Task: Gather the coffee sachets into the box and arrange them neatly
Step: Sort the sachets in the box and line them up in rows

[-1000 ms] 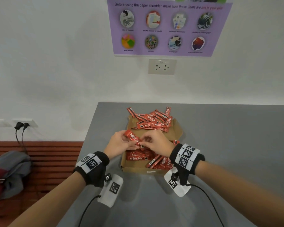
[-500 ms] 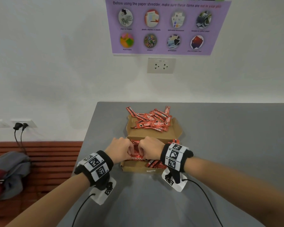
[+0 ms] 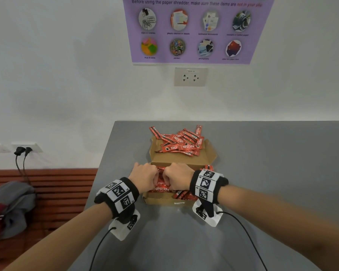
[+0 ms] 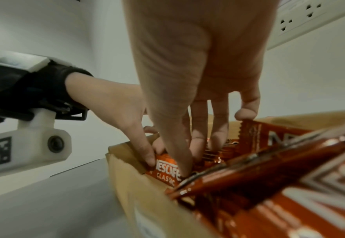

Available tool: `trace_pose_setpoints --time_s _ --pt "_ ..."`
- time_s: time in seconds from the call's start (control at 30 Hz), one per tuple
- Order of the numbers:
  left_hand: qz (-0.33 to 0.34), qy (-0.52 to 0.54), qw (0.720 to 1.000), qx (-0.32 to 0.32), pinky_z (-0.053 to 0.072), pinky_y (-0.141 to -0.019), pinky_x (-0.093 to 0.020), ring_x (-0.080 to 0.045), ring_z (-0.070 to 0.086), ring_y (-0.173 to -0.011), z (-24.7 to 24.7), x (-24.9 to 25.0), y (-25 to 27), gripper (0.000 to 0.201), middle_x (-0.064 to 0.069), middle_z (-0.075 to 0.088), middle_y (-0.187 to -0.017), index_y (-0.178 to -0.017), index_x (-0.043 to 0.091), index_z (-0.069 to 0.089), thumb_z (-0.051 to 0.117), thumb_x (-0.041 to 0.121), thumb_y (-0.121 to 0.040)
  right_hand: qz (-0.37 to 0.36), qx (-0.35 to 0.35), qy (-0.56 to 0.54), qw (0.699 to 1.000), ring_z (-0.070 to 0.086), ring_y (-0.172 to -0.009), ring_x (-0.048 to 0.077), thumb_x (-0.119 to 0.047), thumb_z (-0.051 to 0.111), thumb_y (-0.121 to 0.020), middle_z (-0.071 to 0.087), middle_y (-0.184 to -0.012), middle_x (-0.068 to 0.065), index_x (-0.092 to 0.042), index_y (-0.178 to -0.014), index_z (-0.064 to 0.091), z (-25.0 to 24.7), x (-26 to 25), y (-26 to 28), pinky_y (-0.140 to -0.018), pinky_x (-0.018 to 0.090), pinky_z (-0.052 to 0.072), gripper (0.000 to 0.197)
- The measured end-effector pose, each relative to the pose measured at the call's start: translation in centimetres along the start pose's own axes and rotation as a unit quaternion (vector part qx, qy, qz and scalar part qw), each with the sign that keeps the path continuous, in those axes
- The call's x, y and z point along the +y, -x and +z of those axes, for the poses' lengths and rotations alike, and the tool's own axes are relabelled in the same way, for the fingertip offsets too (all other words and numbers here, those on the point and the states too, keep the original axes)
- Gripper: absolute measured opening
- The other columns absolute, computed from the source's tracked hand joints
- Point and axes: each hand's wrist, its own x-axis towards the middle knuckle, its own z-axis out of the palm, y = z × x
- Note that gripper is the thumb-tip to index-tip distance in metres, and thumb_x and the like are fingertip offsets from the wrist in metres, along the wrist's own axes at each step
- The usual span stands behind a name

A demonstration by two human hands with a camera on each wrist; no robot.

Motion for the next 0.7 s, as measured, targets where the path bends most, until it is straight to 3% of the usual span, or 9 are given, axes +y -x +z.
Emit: trace_pose_setpoints --time_s 0.23,0.33,0.4,0.53,0.63,0.7 --pt "0.004 0.03 1.0 0.004 0.037 -0.089 -0.034 -0.017 0.058 -0.097 -0.8 0.1 0.7 0.012 0.007 0.062 -0.093 -0.091 0.021 0.064 0.062 0.019 -0.079 -0.01 0.037 -0.024 0.999 0.061 -0.084 0.015 -0.023 0.068 -0.08 0.069 -0.087 -0.003 -0.017 -0.084 0.068 -1.0 0.8 0.9 -0.068 0.027 0.044 0.006" --pt "0.011 0.096 0.995 0.029 0.044 -0.084 -0.029 -0.014 0.061 -0.088 -1.3 0.1 0.9 0.008 0.008 0.065 -0.086 -0.083 0.021 0.063 0.058 0.015 -0.083 -0.023 0.05 -0.068 0.996 0.061 -0.08 0.008 -0.021 0.063 -0.085 0.07 -0.089 -0.006 -0.016 -0.09 0.07 -2.3 2.3 2.3 -0.075 0.024 0.049 0.01" --pt "0.019 0.136 0.989 0.046 0.049 -0.076 -0.026 -0.011 0.061 -0.079 -1.4 0.6 0.9 0.008 0.006 0.068 -0.085 -0.083 0.018 0.064 0.057 0.014 -0.085 -0.032 0.014 -0.058 0.998 0.056 -0.083 0.005 -0.027 0.065 -0.085 0.067 -0.093 -0.008 -0.019 -0.097 0.071 -2.8 3.3 3.4 -0.081 0.025 0.047 0.015" --pt "0.045 0.167 0.984 0.041 0.044 -0.067 -0.02 -0.009 0.06 -0.073 -1.1 2.1 0.3 0.01 0.004 0.069 -0.086 -0.095 0.017 0.064 0.06 0.019 -0.086 -0.047 -0.041 0.075 0.995 0.048 -0.093 0.012 -0.039 0.068 -0.08 0.06 -0.099 -0.007 -0.024 -0.102 0.069 -2.4 3.9 4.6 -0.084 0.033 0.042 0.027" --pt "0.054 0.174 0.982 0.039 0.039 -0.059 -0.015 -0.007 0.058 -0.071 -1.0 2.8 -0.1 0.01 0.003 0.069 -0.086 -0.094 0.018 0.066 0.059 0.018 -0.087 -0.047 -0.033 0.073 0.996 0.051 -0.095 0.015 -0.034 0.07 -0.078 0.063 -0.1 -0.002 -0.021 -0.097 0.071 -2.0 3.8 4.7 -0.084 0.034 0.042 0.023" --pt "0.055 0.178 0.981 0.045 0.04 -0.061 -0.015 -0.008 0.06 -0.073 -1.1 2.9 -0.1 0.01 0.004 0.068 -0.086 -0.094 0.018 0.066 0.058 0.018 -0.088 -0.059 -0.027 0.063 0.996 0.054 -0.089 0.015 -0.029 0.069 -0.078 0.065 -0.095 -0.002 -0.019 -0.094 0.072 -2.0 3.7 4.6 -0.08 0.036 0.047 0.019"
